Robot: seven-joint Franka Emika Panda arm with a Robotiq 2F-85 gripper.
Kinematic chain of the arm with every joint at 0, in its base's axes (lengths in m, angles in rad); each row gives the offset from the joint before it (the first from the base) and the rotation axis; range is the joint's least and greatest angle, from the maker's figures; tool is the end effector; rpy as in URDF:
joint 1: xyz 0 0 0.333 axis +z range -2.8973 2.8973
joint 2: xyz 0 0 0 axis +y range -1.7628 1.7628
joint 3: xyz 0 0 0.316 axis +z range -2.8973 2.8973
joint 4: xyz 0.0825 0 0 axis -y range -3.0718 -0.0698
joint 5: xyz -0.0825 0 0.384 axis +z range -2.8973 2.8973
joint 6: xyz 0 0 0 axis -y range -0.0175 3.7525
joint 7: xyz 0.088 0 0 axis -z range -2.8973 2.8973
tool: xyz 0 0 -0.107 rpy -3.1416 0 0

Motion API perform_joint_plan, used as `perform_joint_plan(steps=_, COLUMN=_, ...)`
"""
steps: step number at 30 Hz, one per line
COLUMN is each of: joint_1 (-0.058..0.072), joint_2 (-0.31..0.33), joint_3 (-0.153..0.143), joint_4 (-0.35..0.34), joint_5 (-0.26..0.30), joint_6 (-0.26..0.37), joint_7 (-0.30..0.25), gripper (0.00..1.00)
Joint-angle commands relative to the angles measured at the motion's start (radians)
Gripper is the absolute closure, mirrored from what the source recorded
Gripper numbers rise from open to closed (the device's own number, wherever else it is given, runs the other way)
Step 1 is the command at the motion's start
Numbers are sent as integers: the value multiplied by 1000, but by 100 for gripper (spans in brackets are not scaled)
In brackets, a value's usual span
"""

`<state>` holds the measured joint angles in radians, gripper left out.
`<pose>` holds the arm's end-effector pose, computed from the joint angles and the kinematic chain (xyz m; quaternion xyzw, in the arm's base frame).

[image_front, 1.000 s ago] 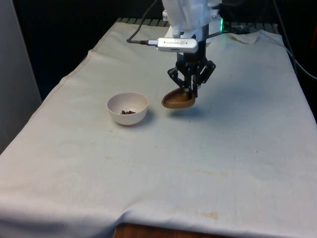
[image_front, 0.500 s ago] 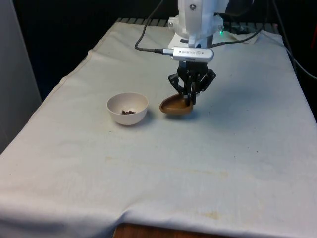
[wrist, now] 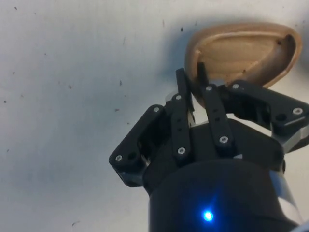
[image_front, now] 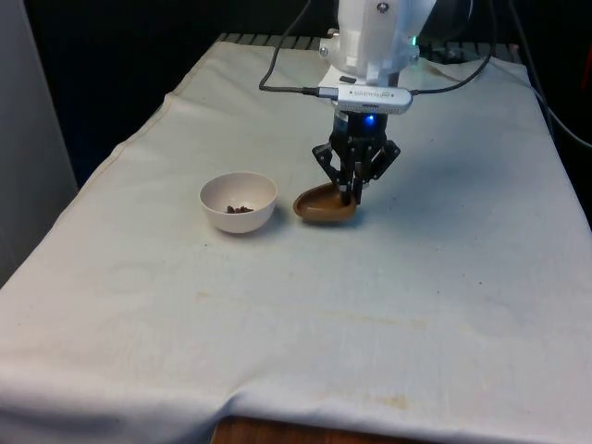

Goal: Pour the coffee beans from the cup into the bowl.

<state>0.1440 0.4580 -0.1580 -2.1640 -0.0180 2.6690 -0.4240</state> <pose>0.5697 -0.0084 0.1880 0.9744 0.2198 0.0169 0.0436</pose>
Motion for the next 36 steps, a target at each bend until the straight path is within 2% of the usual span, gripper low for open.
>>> perform_joint_plan(steps=1, joint_1=5, joint_2=-4, joint_3=-6, joint_4=-14, joint_5=-7, joint_6=30, joint_7=8, gripper=99)
perform_joint_plan(steps=3, joint_1=4, joint_2=-5, joint_3=-4, joint_4=-32, joint_5=-7, joint_6=68, joint_7=5, gripper=99)
perform_joint_plan(steps=4, joint_1=0, joint_2=0, joint_3=0, joint_4=-25, joint_5=-2, joint_6=52, joint_7=0, gripper=99)
perform_joint_plan(steps=5, joint_1=4, joint_2=-6, joint_3=-4, joint_4=-38, joint_5=-6, joint_6=80, joint_7=4, gripper=99)
perform_joint_plan(steps=10, joint_1=3, joint_2=-10, joint_3=1, joint_4=-63, joint_5=-3, joint_6=130, joint_7=3, gripper=99)
perform_joint_plan(steps=15, joint_1=2, joint_2=-11, joint_3=6, joint_4=-66, joint_5=-2, joint_6=135, joint_7=6, gripper=95)
perform_joint_plan(steps=17, joint_1=1, joint_2=-11, joint_3=8, joint_4=-66, joint_5=-2, joint_6=136, joint_7=9, gripper=78)
perform_joint_plan(steps=23, joint_1=0, joint_2=-6, joint_3=10, joint_4=-59, joint_5=-3, joint_6=123, joint_7=9, gripper=47)
perform_joint_plan(steps=29, joint_1=0, joint_2=-11, joint_3=11, joint_4=-67, joint_5=-2, joint_6=138, joint_7=12, gripper=15)
perform_joint_plan(steps=30, joint_1=1, joint_2=-19, joint_3=11, joint_4=-69, joint_5=-2, joint_6=131, joint_7=13, gripper=5)
perform_joint_plan(steps=31, joint_1=0, joint_2=-7, joint_3=11, joint_4=-59, joint_5=-3, joint_6=124, joint_7=11, gripper=1)
perform_joint_plan(steps=36, joint_1=-1, joint_2=-55, joint_3=12, joint_4=-81, joint_5=0, joint_6=108, joint_7=12, gripper=0)
